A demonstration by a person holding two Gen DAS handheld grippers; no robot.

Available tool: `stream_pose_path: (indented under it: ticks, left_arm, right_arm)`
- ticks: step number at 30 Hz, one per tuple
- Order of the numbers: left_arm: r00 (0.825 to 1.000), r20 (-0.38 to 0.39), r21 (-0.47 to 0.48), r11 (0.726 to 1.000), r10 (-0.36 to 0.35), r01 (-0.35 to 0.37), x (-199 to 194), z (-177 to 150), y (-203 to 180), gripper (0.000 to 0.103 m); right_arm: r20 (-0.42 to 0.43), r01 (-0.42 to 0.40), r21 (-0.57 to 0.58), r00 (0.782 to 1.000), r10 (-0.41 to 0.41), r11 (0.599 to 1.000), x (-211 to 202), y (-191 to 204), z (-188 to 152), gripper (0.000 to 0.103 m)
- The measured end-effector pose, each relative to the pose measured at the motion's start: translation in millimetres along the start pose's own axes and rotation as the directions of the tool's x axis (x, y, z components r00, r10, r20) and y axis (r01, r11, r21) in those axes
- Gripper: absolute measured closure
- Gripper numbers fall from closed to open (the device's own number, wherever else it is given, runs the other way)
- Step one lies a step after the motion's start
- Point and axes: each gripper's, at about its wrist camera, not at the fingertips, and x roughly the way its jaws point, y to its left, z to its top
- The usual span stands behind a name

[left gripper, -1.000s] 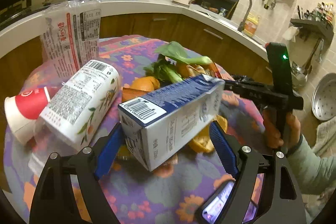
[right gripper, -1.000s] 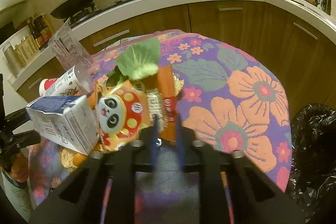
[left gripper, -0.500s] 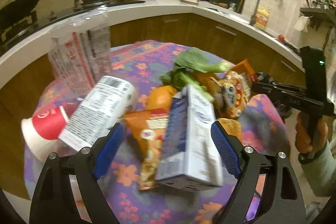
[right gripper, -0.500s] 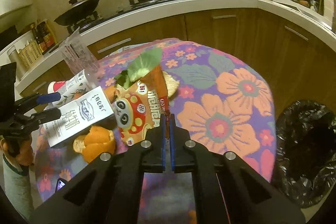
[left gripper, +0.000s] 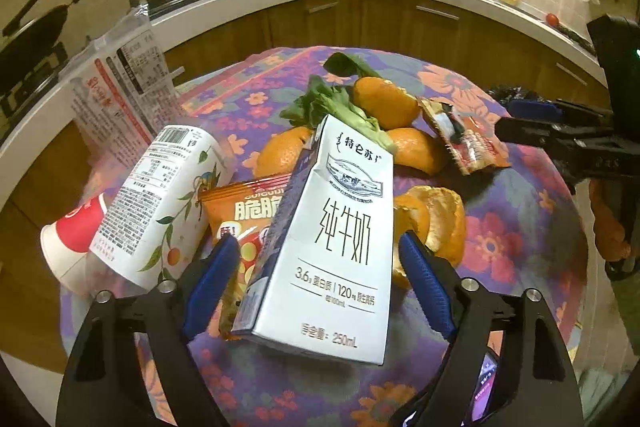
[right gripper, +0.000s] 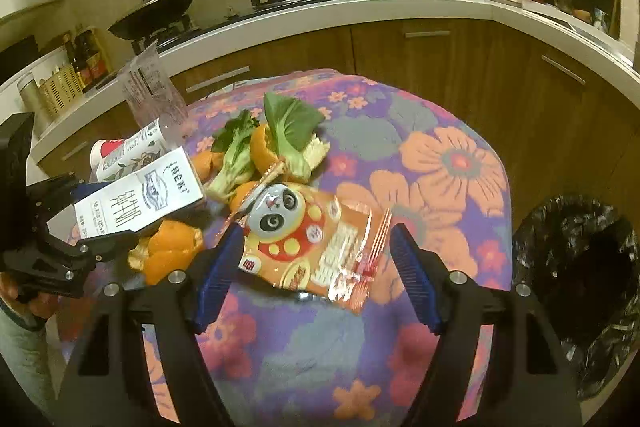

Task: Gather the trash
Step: 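Close left tool on the milk carton while right tool grasps the panda snack bag, then carry the milk carton in left tool while right tool carries the snack bag to the bin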

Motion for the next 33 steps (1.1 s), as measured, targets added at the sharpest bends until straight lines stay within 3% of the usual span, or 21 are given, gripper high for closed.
stream_pose_path:
  ticks: [3, 9, 12, 19, 24, 26, 29, 31, 33]
  left_arm:
    - [1.0, -0.016, 0.008, 1.0, 0.016, -0.016, 5, -1, -3, 0.034]
    - [0.999, -0.002, 0.012, 0.999, 0.045, -0.044, 4, -4, -7, 0.037]
    - [0.999, 0.02, -0.009, 0.999, 0.036, -0.036, 0, -4, -7, 0.04]
    - [0.997, 0.074, -0.062, 0.998, 0.006, -0.002, -11, -3, -2, 0.046]
    - [0.996, 0.085, -0.081, 0.997, 0.005, 0.001, -11, -4, -4, 0.047]
    - [0.996, 0.091, -0.083, 0.997, 0.006, 0.001, -11, -5, -5, 0.047]
    - [0.995, 0.104, -0.093, 0.996, -0.001, 0.011, -14, -4, -4, 0.047]
    - [0.992, 0.123, -0.094, 0.995, -0.007, 0.019, -18, -2, -5, 0.048]
    - [0.991, 0.135, -0.092, 0.996, -0.005, 0.018, -22, 0, -6, 0.048]
  right_arm:
    - [-0.017, -0.003, -0.024, 1.0, 0.003, 1.0, 15, -1, 5, 0.032]
    - [-0.027, -0.03, -0.148, 0.999, 0.026, 0.988, 19, 15, -2, 0.031]
    - [-0.049, -0.006, -0.108, 0.999, 0.001, 0.994, 25, 4, 1, 0.031]
    - [-0.156, -0.049, 0.057, 0.986, 0.058, 0.997, 48, -34, 10, 0.031]
    - [-0.161, -0.045, 0.039, 0.986, 0.051, 0.998, 49, -28, 10, 0.031]
    - [-0.163, -0.041, 0.006, 0.986, 0.042, 0.999, 48, -21, 8, 0.045]
    - [-0.174, -0.027, -0.006, 0.984, 0.026, 1.0, 46, -20, 5, 0.084]
    - [-0.165, -0.056, 0.02, 0.985, 0.059, 0.998, 42, -24, 2, 0.096]
    - [-0.138, -0.06, 0.015, 0.989, 0.061, 0.998, 32, -25, -2, 0.099]
